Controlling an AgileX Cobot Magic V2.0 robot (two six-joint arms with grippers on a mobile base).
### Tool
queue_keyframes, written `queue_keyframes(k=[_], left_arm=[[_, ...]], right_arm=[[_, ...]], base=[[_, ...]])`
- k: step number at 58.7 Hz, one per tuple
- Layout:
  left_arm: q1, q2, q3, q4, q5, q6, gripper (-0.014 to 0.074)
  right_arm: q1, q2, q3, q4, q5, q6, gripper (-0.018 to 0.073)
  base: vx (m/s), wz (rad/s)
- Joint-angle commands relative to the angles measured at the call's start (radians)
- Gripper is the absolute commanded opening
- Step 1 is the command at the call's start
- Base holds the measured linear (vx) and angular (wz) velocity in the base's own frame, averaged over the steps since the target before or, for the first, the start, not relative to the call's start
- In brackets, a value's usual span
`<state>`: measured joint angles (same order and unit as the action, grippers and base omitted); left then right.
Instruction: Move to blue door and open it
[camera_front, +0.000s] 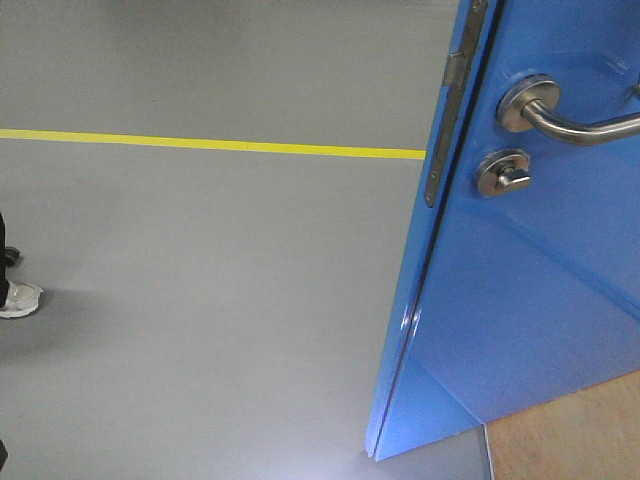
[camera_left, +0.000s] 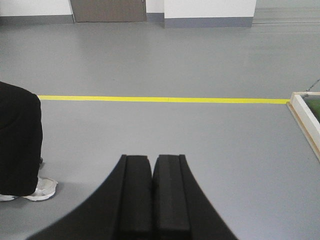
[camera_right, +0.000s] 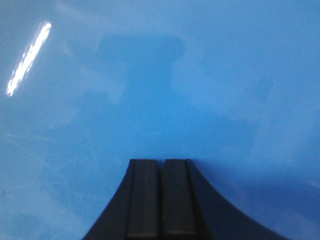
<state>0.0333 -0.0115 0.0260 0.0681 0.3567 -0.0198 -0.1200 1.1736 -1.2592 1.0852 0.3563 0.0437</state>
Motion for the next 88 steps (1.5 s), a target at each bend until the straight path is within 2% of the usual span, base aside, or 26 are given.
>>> queue_keyframes(k=[1, 88], left_arm=[[-0.002, -0.014, -0.021, -0.003, -0.083, -0.007, 0.0073], [-0.002, -0.014, -0.021, -0.003, -0.083, -0.007, 0.0073]], right_arm=[[-0.002, -0.008, -0.031, 0.014, -0.057, -0.009, 0.0008], [-0.002, -0.008, -0.031, 0.014, -0.057, -0.009, 0.0008]], base=[[0.18, -0.01], [0.17, 0.01]])
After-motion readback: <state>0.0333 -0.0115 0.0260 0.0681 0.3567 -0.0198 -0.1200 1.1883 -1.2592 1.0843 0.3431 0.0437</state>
